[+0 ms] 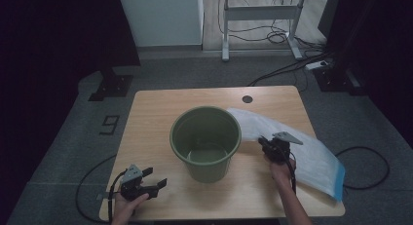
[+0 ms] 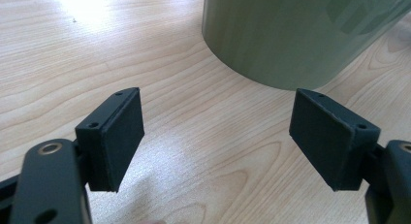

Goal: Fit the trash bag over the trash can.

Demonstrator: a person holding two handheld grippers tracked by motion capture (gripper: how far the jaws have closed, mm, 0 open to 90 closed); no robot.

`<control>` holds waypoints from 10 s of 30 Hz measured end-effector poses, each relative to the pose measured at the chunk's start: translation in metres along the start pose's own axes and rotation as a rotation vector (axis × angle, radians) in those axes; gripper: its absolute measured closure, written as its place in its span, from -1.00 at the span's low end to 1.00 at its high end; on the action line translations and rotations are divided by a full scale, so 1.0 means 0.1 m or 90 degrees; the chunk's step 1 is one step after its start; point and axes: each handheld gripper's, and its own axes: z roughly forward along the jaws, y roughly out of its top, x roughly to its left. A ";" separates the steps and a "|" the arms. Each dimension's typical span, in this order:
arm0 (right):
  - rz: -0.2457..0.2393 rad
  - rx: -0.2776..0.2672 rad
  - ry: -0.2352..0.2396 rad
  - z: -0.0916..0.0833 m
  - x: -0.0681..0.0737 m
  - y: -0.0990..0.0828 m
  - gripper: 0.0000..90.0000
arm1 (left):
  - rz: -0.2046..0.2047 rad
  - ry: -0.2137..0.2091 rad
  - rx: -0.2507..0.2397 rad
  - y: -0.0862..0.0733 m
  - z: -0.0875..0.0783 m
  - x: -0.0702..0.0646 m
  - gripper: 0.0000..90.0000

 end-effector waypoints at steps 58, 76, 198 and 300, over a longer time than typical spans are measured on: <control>-0.094 -0.299 0.180 -1.44 0.91 1.01 0.98 | -0.006 0.002 0.022 -0.07 0.08 0.00 -0.55; -0.141 -0.229 0.118 -0.94 1.06 0.77 0.97 | -0.011 0.003 0.021 -0.08 0.05 0.03 -0.55; -0.406 -0.179 0.112 -1.09 1.54 0.53 0.96 | -0.033 -0.011 0.007 -0.08 0.02 0.06 -0.53; -0.226 -0.263 0.104 -1.14 1.66 1.10 0.96 | 0.038 0.003 -0.197 1.46 -0.53 -1.23 -0.66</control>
